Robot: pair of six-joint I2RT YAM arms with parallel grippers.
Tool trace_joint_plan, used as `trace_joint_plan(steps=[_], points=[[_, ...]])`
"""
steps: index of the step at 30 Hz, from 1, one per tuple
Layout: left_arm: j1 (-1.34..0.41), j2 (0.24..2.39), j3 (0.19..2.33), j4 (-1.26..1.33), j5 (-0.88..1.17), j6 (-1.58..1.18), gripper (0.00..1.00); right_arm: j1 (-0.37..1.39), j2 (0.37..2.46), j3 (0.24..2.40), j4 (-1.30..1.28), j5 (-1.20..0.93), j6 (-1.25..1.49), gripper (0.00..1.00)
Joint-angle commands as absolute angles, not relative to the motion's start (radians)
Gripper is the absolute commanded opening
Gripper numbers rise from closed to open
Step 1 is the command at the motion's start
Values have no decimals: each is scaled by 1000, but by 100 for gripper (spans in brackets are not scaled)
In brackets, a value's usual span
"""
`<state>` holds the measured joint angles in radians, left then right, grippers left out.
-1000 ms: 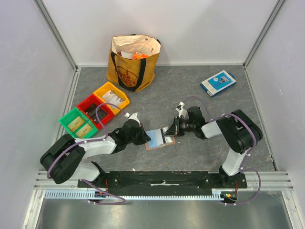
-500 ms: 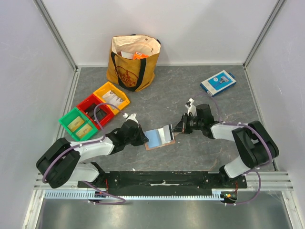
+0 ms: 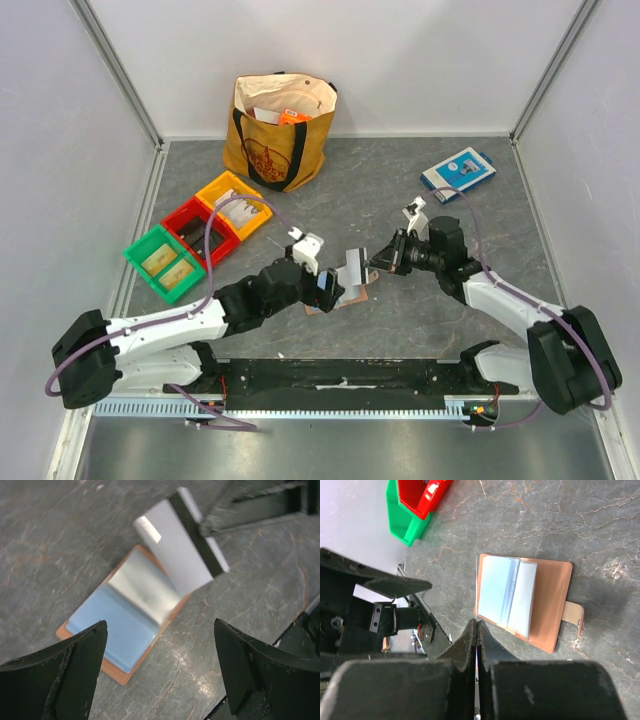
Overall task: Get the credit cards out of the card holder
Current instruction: Place the credit card in the storage box.
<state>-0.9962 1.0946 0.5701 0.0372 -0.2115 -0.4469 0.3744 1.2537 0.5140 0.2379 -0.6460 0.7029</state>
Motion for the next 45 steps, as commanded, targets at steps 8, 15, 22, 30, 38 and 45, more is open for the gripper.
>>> trace_joint_plan(steps=[8, 15, 22, 30, 38, 45], points=[[-1321, 1153, 608, 345, -452, 387, 93, 367, 1025, 512, 169, -658, 841, 0], [-1423, 1336, 583, 772, -695, 779, 85, 367, 942, 497, 143, -675, 885, 0], [-1431, 1502, 595, 1054, -781, 968, 66, 368, 888, 489, 124, -670, 903, 0], [-1443, 1517, 589, 1109, -828, 965, 19, 365, 853, 489, 115, -631, 911, 0], [-1433, 1399, 632, 774, -792, 614, 2, 362, 810, 544, 91, -604, 798, 39], [-1307, 1208, 618, 500, -570, 186, 2, 359, 775, 575, 55, -578, 649, 69]])
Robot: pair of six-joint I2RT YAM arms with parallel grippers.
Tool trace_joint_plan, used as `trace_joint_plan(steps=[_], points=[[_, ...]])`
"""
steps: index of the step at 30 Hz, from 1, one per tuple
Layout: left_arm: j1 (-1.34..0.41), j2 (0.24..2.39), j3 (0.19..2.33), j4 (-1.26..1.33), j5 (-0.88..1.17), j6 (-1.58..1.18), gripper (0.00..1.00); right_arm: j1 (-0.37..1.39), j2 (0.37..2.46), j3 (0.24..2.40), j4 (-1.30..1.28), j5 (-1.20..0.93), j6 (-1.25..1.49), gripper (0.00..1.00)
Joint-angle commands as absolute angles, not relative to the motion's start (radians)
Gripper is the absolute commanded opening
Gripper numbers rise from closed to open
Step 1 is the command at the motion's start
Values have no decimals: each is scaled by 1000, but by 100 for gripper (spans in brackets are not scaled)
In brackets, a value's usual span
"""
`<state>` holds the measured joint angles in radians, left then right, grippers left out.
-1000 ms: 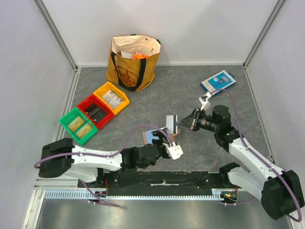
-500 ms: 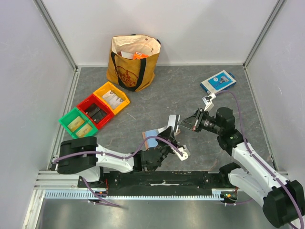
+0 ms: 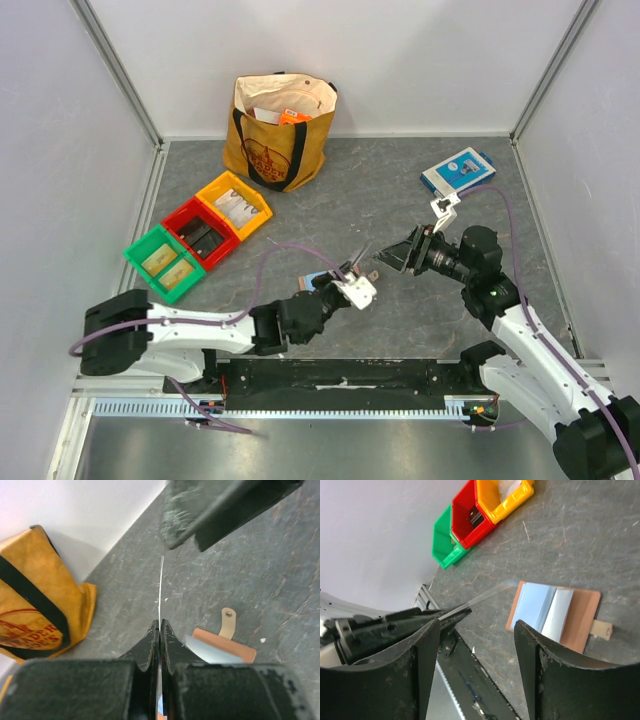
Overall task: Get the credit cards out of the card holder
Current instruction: Place the credit card in the storage box.
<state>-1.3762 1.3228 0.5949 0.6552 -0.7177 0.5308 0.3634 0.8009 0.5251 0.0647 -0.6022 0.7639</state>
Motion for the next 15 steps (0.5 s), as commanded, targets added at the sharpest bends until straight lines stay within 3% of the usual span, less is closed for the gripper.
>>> trace_joint_plan(steps=[1, 7, 15], points=[[-1283, 1177, 612, 470, -521, 131, 2, 360, 770, 574, 57, -577, 626, 70], [-1092, 1010, 539, 446, -175, -219, 2, 359, 773, 539, 115, -623, 493, 70], [-982, 939, 454, 584, 86, -506, 2, 360, 819, 445, 437, -828, 558, 70]])
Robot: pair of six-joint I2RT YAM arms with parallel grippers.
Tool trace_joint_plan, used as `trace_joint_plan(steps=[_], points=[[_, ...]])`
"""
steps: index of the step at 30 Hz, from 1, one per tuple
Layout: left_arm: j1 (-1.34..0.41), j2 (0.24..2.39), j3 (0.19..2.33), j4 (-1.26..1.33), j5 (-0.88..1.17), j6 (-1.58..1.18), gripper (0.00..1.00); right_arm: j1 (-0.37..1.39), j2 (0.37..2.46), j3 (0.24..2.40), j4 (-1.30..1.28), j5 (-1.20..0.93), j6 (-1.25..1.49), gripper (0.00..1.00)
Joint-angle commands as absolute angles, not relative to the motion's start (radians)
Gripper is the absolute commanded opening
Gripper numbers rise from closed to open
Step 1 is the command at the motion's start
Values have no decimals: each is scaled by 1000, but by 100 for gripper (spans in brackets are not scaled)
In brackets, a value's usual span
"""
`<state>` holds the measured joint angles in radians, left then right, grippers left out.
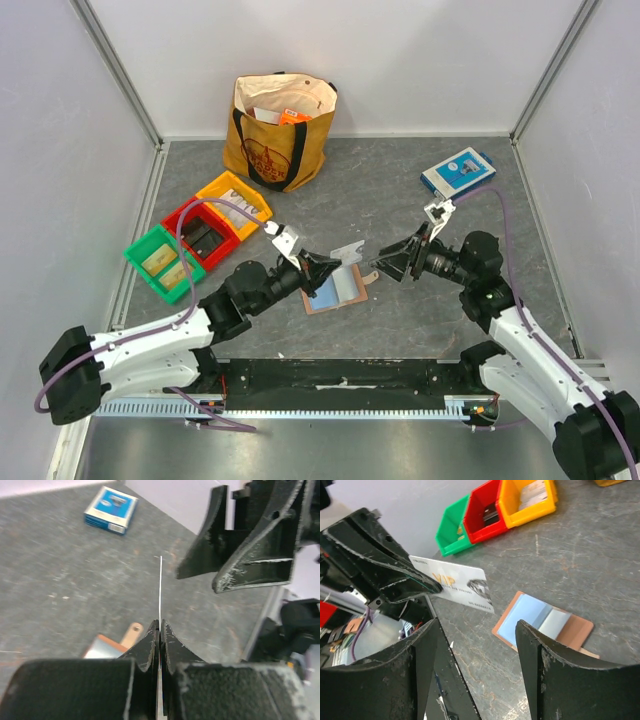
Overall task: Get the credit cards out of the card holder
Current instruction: Place the credit card in the storage box.
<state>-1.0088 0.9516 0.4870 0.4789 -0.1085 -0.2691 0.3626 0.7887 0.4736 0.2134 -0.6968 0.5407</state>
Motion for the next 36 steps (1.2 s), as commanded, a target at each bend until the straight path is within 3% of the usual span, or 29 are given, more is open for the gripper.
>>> trace_joint_plan(steps=[1, 6, 9, 10, 14, 15, 21, 23, 32, 36], points=[[-976, 943, 445, 606, 106, -534, 2, 360, 836, 442, 477, -850, 580, 70], [-957, 979, 434, 702, 181, -621, 2, 360, 891, 436, 601, -911, 637, 65], [-953, 999, 442, 735, 212, -644, 2, 360, 923, 439, 636, -943, 656, 57], [-951, 1003, 446, 738, 218, -652, 2, 360, 930, 436, 652, -948, 670, 51], [-946, 1020, 442, 758, 215, -683, 2, 360, 949, 434, 658, -936, 689, 7], [-948, 1020, 437, 761, 201, -692, 4, 360, 948, 431, 666, -930, 696, 0], [-946, 1005, 379, 808, 127, -758, 39, 360, 945, 425, 675, -899, 716, 0], [-946, 1003, 368, 827, 126, -772, 46, 362, 945, 420, 683, -884, 727, 0], [-946, 1015, 345, 880, 124, -795, 44, 360, 959, 394, 764, -865, 790, 0], [-946, 1028, 348, 902, 127, -798, 35, 359, 962, 384, 790, -859, 815, 0]])
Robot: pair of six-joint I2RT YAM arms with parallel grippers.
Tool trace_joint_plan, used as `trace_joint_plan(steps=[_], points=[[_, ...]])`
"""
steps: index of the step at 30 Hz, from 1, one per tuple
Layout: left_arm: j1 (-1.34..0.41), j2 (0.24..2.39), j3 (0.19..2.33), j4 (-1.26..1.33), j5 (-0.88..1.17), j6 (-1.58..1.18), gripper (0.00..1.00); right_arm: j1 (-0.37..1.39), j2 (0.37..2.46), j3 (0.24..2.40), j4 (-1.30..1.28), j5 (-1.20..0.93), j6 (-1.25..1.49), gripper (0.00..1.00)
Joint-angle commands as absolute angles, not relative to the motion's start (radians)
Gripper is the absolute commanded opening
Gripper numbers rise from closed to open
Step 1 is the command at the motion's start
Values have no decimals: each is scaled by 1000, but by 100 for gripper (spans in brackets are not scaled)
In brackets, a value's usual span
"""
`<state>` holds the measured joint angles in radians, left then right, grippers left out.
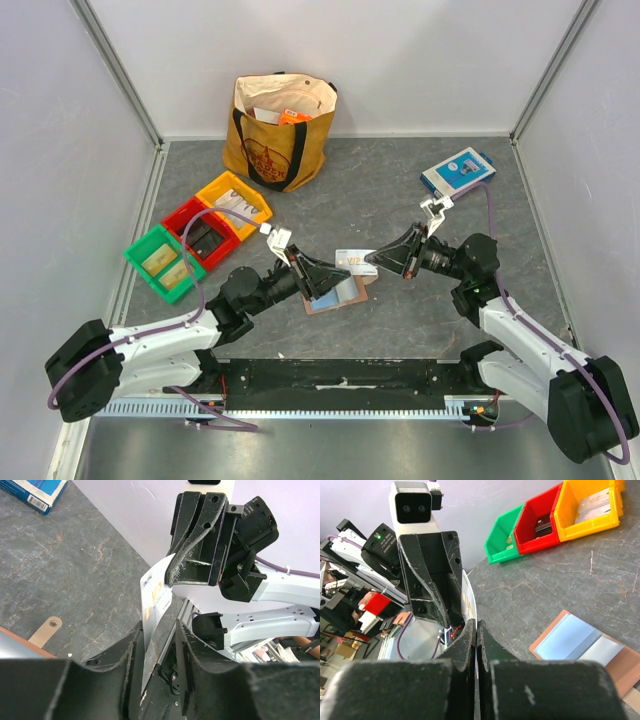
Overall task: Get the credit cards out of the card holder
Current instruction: Place the credit card in the storage box.
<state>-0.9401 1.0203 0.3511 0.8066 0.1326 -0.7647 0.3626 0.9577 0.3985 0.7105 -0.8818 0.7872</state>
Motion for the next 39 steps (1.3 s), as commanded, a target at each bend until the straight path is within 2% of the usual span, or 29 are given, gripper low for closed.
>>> trace_joint_plan(steps=[1, 6, 8, 14, 17, 19, 22, 24, 27, 33, 39], points=[[-946, 1032, 348, 910, 129, -801, 31, 360, 960, 382, 793, -858, 818, 0], [-946, 1039, 348, 933, 126, -804, 3, 360, 962, 376, 792, -856, 821, 0], [-946, 1032, 344, 931, 106, -804, 2, 360, 953, 376, 773, -845, 815, 0], [-939, 931, 328, 766, -39, -782, 2, 360, 893, 431, 470, -698, 675, 39], [-905, 875, 325, 664, -109, -775, 2, 360, 862, 448, 381, -638, 626, 54], [-861, 836, 316, 618, -124, -767, 2, 362, 848, 462, 319, -597, 604, 63], [-749, 799, 304, 552, -110, -761, 2, 360, 838, 477, 252, -546, 571, 85], [-660, 784, 293, 523, -95, -775, 2, 360, 827, 480, 221, -528, 561, 94], [-528, 766, 276, 486, -45, -802, 2, 360, 815, 485, 175, -489, 549, 98], [-293, 744, 262, 396, -57, -847, 2, 359, 793, 499, 100, -454, 502, 98], [-120, 895, 350, 341, -84, -897, 2, 359, 770, 494, 75, -439, 476, 98]])
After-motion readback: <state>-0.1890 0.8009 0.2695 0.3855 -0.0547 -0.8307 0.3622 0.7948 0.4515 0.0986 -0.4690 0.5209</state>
